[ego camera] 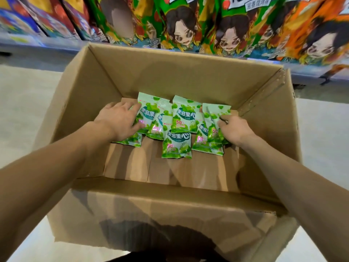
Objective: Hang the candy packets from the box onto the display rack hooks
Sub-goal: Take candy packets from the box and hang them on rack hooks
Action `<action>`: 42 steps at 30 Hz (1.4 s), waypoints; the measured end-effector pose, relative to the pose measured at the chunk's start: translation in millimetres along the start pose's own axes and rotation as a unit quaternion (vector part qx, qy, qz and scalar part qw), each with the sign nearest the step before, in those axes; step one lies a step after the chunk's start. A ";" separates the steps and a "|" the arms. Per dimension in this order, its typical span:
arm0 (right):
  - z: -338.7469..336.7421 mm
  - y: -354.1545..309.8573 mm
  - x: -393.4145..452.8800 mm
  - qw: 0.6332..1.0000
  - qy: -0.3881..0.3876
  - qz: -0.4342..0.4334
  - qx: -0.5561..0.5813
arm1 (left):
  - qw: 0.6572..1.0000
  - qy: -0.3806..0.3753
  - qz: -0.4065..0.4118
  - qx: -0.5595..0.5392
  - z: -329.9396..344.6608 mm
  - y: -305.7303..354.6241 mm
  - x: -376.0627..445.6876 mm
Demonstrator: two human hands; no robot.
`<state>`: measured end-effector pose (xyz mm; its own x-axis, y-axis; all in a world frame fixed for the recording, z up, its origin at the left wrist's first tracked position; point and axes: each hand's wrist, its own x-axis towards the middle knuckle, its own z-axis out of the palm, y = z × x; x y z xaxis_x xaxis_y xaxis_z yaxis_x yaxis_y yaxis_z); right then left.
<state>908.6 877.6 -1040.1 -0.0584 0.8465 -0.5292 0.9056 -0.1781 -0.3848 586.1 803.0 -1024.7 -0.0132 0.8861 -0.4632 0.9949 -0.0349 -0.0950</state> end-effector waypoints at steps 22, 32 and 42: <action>-1.5 2.5 0.5 0.964 0.049 0.074 0.250 | 0.998 0.015 0.046 -0.052 4.3 52.5 26.5; -43.3 -3.3 -12.1 0.915 0.036 0.018 0.400 | 0.922 0.031 -0.133 -0.363 -3.8 127.0 74.9; -50.2 3.4 -21.4 0.888 0.009 0.014 0.460 | 0.868 0.054 -0.207 -0.448 -4.6 147.7 83.6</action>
<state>934.0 884.1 -992.1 -0.0260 0.8415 -0.5396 0.1803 -0.5270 -0.8306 732.4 874.1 -1073.5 -0.4274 0.7770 -0.4623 0.5859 0.6274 0.5129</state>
